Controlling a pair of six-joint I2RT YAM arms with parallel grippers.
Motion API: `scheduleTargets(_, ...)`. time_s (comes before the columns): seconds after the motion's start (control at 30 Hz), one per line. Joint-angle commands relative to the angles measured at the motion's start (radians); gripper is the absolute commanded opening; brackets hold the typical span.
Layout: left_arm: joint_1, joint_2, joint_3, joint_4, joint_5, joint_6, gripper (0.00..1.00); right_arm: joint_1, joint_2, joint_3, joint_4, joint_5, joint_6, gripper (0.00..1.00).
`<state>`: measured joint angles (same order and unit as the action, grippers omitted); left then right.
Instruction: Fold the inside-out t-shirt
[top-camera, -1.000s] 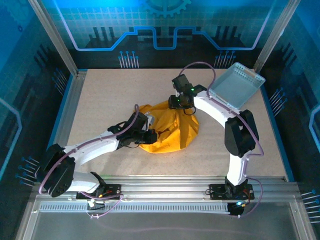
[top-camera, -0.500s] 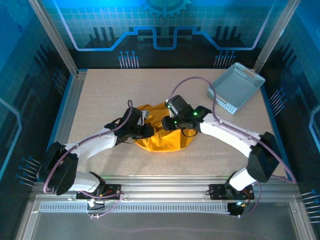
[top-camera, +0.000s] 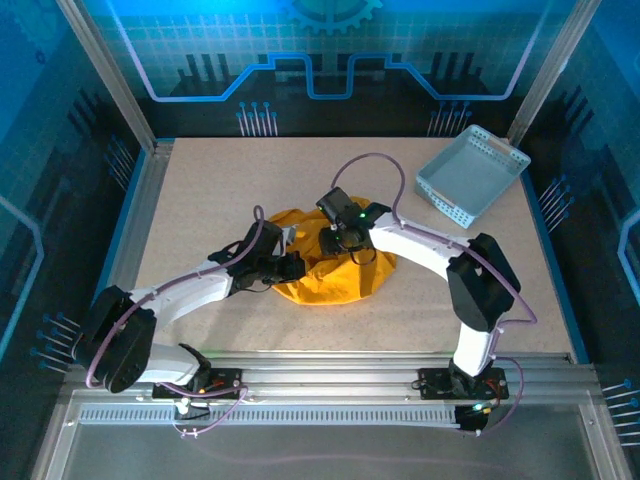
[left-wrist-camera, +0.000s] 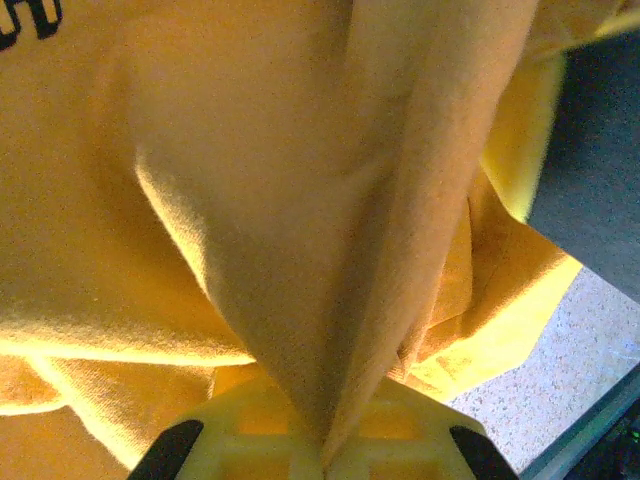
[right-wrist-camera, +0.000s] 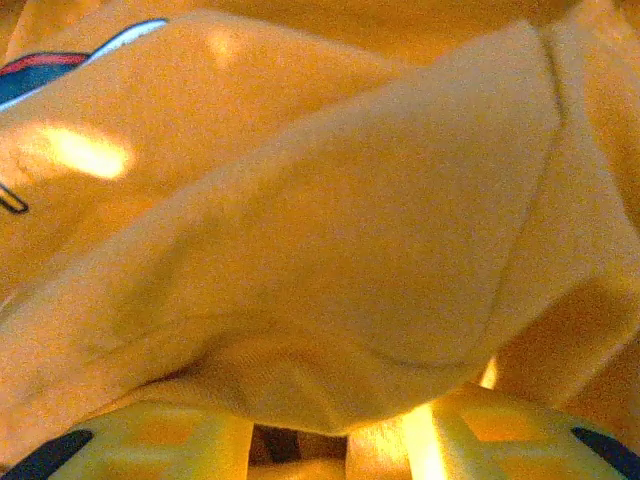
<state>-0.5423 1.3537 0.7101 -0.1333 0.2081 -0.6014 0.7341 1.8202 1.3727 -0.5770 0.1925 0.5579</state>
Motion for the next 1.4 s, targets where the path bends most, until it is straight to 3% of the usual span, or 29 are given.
scheduleTargets(0.0, 0.002, -0.03, -0.012, 0.008, 0.03, -0.005, 0.0, -0.009, 0.054, 0.059, -0.019, 0.017, 0.01, 0.43)
scheduleTargets(0.33, 0.002, -0.034, -0.012, 0.002, 0.019, 0.001, 0.0, -0.017, 0.059, 0.087, -0.033, 0.038, 0.009, 0.16)
scheduleTargets(0.43, 0.003, -0.039, -0.01, 0.001, 0.016, 0.0, 0.0, -0.02, 0.067, 0.078, -0.032, 0.055, 0.01, 0.12)
scheduleTargets(0.47, 0.003, -0.041, -0.009, 0.0, 0.016, 0.0, 0.0, -0.02, 0.067, 0.077, -0.035, 0.056, 0.013, 0.13)
scheduleTargets(0.53, 0.004, -0.044, -0.011, -0.001, 0.012, -0.001, 0.0, -0.018, 0.058, 0.068, -0.03, 0.042, 0.02, 0.27)
scheduleTargets(0.63, 0.003, -0.041, -0.014, 0.001, 0.015, 0.002, 0.0, -0.012, 0.061, 0.055, -0.024, 0.027, 0.042, 0.39)
scheduleTargets(0.83, 0.003, -0.038, -0.013, 0.008, 0.023, -0.005, 0.0, -0.012, 0.125, 0.075, -0.02, 0.01, 0.06, 0.42)
scheduleTargets(0.93, 0.002, -0.04, -0.013, 0.003, 0.018, -0.001, 0.0, -0.012, 0.134, 0.097, -0.021, -0.001, 0.053, 0.34)
scheduleTargets(1.03, 0.003, -0.041, -0.011, -0.01, 0.003, 0.005, 0.0, -0.003, 0.11, 0.106, -0.037, 0.004, 0.044, 0.13)
scheduleTargets(1.17, 0.013, -0.035, -0.006, -0.029, -0.019, 0.021, 0.0, 0.007, 0.012, 0.085, -0.063, -0.012, 0.037, 0.0)
scheduleTargets(1.37, 0.081, -0.044, 0.012, -0.044, 0.001, 0.054, 0.0, -0.014, -0.263, -0.023, -0.013, -0.176, 0.047, 0.0)
